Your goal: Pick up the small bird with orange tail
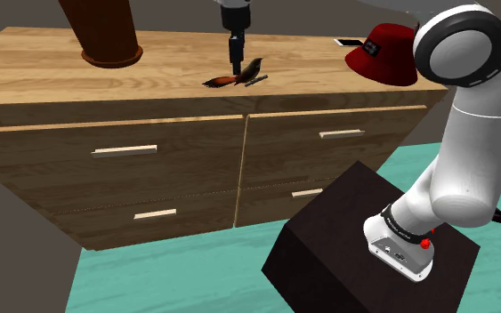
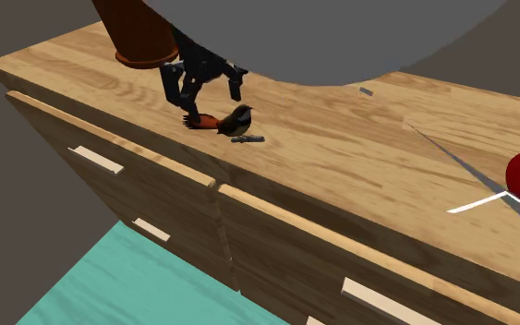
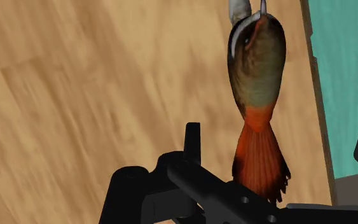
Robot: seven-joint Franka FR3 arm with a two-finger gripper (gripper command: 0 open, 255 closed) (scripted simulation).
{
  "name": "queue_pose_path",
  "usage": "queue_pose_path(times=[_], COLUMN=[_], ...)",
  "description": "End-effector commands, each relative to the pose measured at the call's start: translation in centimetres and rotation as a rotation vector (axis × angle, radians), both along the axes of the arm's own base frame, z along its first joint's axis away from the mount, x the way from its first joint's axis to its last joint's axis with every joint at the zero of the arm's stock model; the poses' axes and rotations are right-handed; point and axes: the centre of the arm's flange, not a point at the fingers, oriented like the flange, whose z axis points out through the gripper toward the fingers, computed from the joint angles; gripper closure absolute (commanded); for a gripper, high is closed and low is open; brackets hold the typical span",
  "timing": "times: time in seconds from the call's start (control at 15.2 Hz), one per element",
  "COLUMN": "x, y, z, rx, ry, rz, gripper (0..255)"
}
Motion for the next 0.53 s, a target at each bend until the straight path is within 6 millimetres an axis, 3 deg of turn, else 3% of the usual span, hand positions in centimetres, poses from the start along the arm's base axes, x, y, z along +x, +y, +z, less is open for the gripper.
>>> queue_pose_path(times=[0.0, 0.46], x=[0.9, 0.9], y=[1.0, 1.0], z=[-0.9, -4.4], rx=[-0.001, -0.001], ry=[0.009, 0.009], rz=[0.021, 0.021], gripper=[0, 0])
